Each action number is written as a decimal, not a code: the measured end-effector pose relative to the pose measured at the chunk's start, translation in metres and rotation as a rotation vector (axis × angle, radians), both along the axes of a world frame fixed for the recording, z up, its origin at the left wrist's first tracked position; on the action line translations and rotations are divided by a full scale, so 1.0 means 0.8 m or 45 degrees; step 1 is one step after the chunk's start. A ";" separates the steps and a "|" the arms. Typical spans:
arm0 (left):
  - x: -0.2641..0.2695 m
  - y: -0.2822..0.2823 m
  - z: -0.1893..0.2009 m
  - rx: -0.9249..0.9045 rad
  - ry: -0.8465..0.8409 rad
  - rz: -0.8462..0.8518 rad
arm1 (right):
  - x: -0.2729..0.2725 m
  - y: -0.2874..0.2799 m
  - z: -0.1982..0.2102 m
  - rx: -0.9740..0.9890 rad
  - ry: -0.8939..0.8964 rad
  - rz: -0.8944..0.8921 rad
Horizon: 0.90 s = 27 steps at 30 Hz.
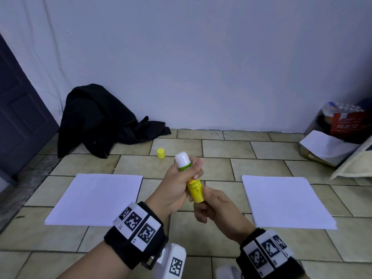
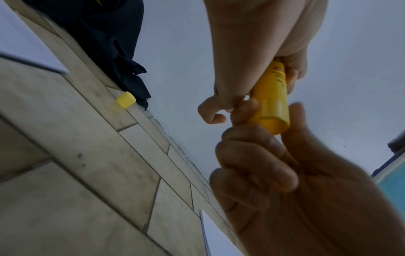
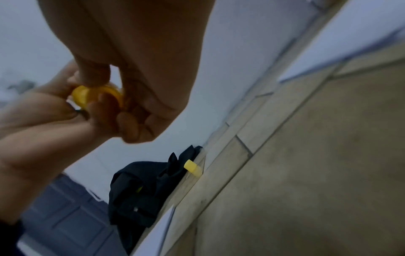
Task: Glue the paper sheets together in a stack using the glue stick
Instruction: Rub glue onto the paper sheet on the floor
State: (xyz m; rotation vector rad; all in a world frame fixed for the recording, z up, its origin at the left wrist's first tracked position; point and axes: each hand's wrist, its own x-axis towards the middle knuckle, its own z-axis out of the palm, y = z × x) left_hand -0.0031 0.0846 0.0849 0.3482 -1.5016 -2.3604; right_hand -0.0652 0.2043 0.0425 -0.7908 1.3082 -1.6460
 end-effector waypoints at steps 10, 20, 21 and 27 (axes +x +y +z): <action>0.003 -0.002 -0.006 -0.002 -0.064 0.101 | 0.006 -0.002 -0.005 0.130 0.258 -0.213; 0.005 -0.009 -0.014 0.061 0.003 -0.033 | 0.008 0.003 0.004 0.115 -0.125 -0.185; 0.005 -0.008 -0.013 0.042 0.000 -0.028 | 0.007 0.004 0.005 0.098 -0.238 -0.144; 0.006 -0.003 -0.010 -0.064 -0.005 0.050 | 0.007 0.006 -0.007 0.069 0.038 -0.227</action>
